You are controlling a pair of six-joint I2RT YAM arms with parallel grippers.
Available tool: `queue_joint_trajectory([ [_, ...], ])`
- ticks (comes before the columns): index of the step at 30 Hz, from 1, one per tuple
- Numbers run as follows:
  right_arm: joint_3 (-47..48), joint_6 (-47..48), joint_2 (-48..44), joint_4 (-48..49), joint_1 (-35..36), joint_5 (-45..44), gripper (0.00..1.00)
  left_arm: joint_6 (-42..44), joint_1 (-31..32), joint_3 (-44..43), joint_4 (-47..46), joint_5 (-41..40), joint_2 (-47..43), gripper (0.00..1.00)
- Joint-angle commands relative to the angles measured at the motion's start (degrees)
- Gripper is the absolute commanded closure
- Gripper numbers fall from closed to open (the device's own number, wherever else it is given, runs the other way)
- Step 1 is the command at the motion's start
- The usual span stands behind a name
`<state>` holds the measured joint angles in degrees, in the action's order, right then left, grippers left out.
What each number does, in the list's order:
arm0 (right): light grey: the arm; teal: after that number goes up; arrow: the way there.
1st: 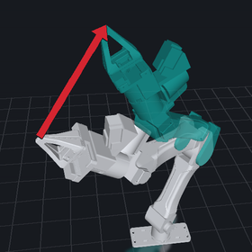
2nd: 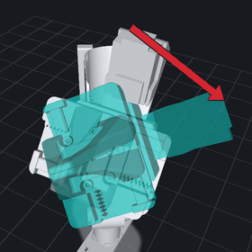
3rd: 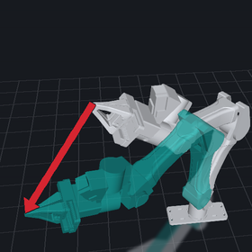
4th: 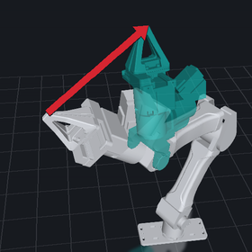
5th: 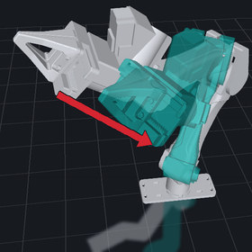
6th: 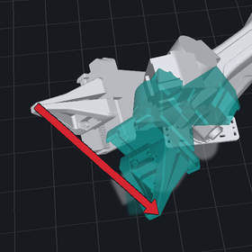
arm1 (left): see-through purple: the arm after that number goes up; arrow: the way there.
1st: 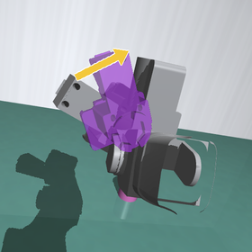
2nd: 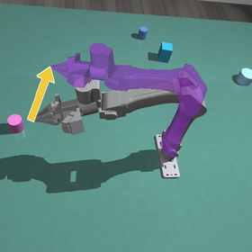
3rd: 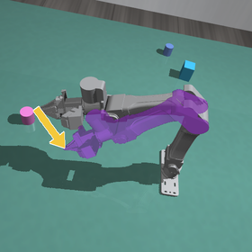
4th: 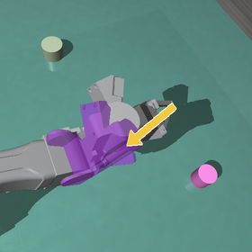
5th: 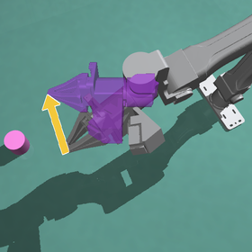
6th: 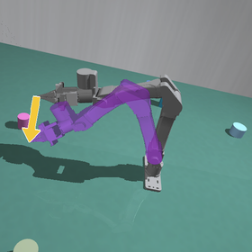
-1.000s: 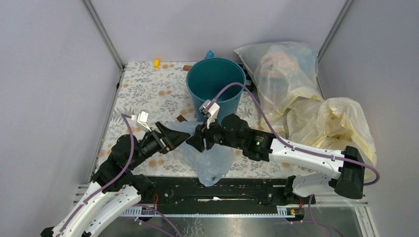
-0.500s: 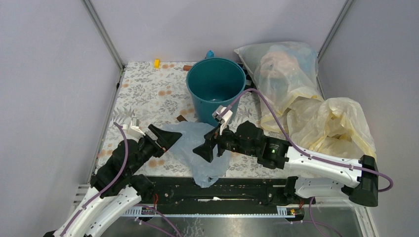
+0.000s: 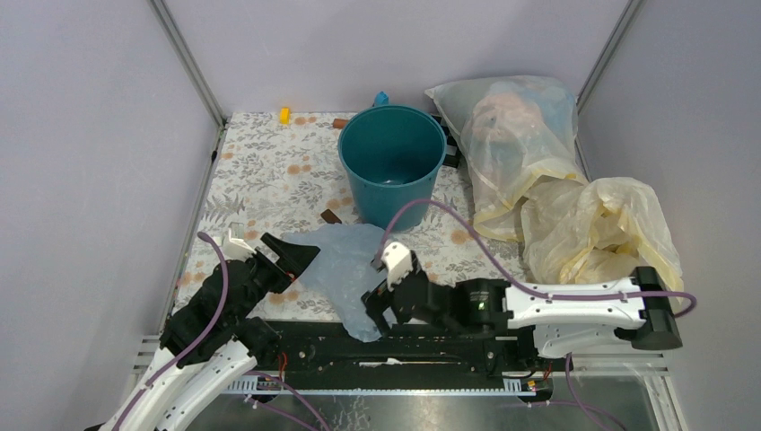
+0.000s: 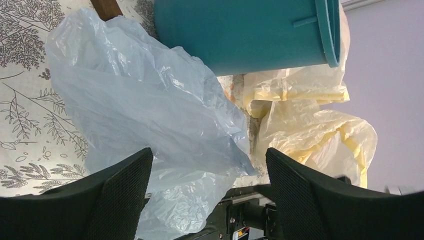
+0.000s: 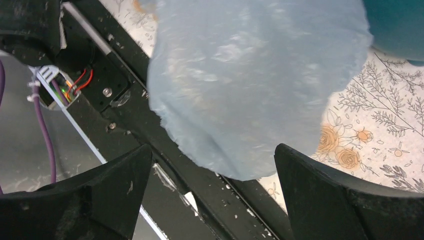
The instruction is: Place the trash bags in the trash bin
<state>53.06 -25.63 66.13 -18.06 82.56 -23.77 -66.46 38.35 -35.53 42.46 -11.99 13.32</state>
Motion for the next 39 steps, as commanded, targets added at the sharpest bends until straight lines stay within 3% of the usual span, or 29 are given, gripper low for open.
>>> queue_joint_trajectory([
  [1, 7.6, -2.7, 6.2, -4.8, 9.4, -16.4, 0.00, 1.7, -0.2, -2.0, -1.0, 0.4, 1.5, 0.15],
  [6, 15.8, -8.9, 17.2, -10.9, 15.4, -25.7, 0.00, 2.3, -0.1, -2.4, -1.0, 0.4, 1.7, 0.14],
  [12, 26.0, -12.8, 30.1, -23.8, 16.4, -33.0, 0.00, 2.5, -0.1, -1.9, -0.8, 0.1, 1.4, 0.14],
  [16, 26.9, -10.6, 33.7, -24.5, 16.0, -36.3, 0.00, 1.9, -0.2, -2.9, 1.5, -2.4, 1.1, 0.14],
  [20, 24.7, -7.3, 33.5, -20.2, 11.9, -31.8, 0.01, 1.5, -0.1, -4.8, 5.5, -6.5, 0.4, 0.14],
  [22, 22.8, -4.2, 32.1, -15.8, 10.2, -29.1, 0.14, 1.2, -0.1, -5.3, 6.7, -8.1, -0.4, 0.14],
  [25, 21.5, -2.2, 30.2, -12.1, 9.5, -28.3, 0.72, 0.4, -0.1, -5.8, 8.7, -10.3, -1.6, 0.14],
  [28, 21.4, -0.3, 27.8, -9.9, 9.5, -27.9, 0.95, -0.2, -0.1, -6.2, 10.6, -12.1, -2.7, 0.14],
  [29, 21.5, 0.2, 27.1, -9.4, 9.5, -27.8, 1.00, -0.2, -0.2, -6.2, 10.9, -12.2, -3.0, 0.14],
  [39, 19.4, 1.1, 20.1, -3.7, 7.4, -23.9, 1.00, -0.9, -0.1, -8.3, 16.4, -14.7, -4.4, 0.13],
])
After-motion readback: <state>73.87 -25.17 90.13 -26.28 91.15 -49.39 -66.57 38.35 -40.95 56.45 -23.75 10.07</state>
